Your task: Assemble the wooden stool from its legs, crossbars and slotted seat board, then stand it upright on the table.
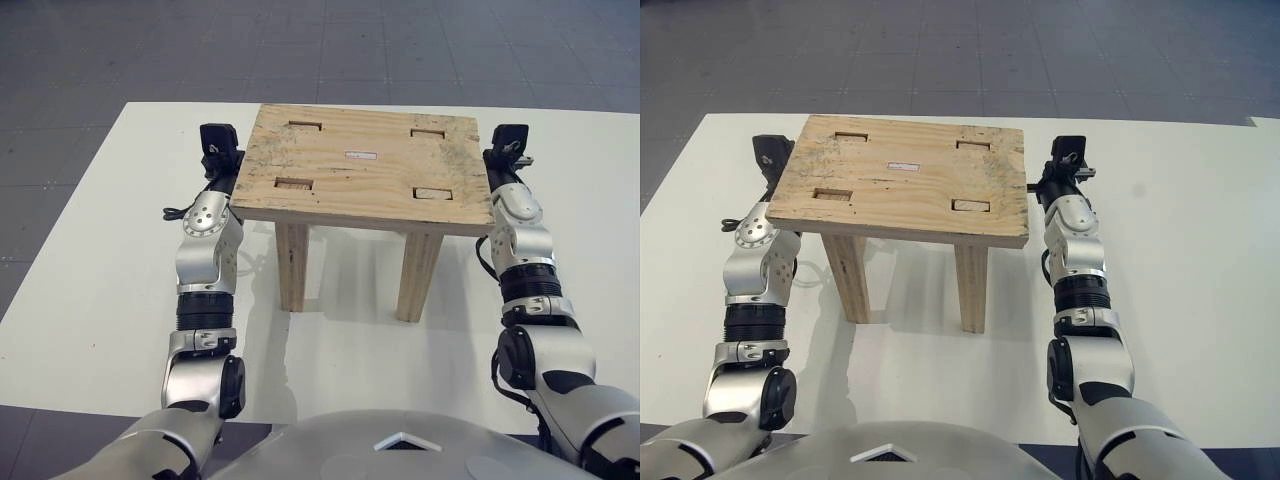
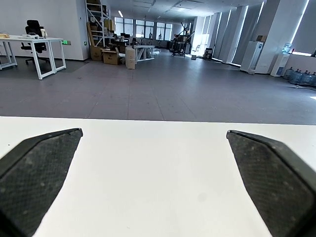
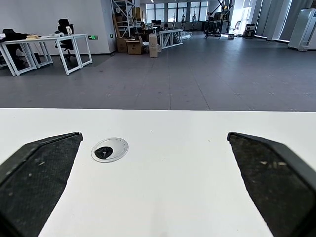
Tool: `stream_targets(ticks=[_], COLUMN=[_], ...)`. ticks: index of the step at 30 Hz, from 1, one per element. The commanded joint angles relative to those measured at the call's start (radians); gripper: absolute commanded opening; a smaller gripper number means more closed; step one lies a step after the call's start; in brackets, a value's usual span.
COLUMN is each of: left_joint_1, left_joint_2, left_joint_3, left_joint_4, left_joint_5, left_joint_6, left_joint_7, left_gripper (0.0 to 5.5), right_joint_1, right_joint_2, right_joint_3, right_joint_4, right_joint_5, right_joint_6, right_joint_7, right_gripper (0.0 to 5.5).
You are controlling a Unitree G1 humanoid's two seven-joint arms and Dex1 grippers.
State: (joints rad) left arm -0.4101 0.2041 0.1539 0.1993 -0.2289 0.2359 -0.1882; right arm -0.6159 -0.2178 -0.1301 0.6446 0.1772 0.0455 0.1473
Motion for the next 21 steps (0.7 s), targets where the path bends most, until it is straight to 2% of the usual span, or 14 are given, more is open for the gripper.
stream_targets(ticks=[1,17,21], left_joint_1=[-0.004,-0.035,-0.033], left_joint_2=[0.013,0.063,0.046], left_joint_3=[0.005,0.005,-0.001], left_joint_4=[0.009,0.035,0.019], left_joint_5=[0.025,0.053,0.042], left_joint_6=[-0.002,0.015,0.034], left_joint_7=[0.018,-0.003,0.004], left_gripper=[5.50,5.50,5.50], right_joint_1=[-0.014,0.026,0.046], right_joint_2=[-0.006,0.034,0.022], right_joint_3=[-0.004,-0.007,-0.006], right_joint_4=[0.015,-0.055,-0.087], right_joint_5=[-0.016,-0.039,-0.047], right_joint_6=[0.000,0.002,0.026], right_joint_7=[0.006,-0.046,-0.048], right_gripper=[5.47,5.47,5.47])
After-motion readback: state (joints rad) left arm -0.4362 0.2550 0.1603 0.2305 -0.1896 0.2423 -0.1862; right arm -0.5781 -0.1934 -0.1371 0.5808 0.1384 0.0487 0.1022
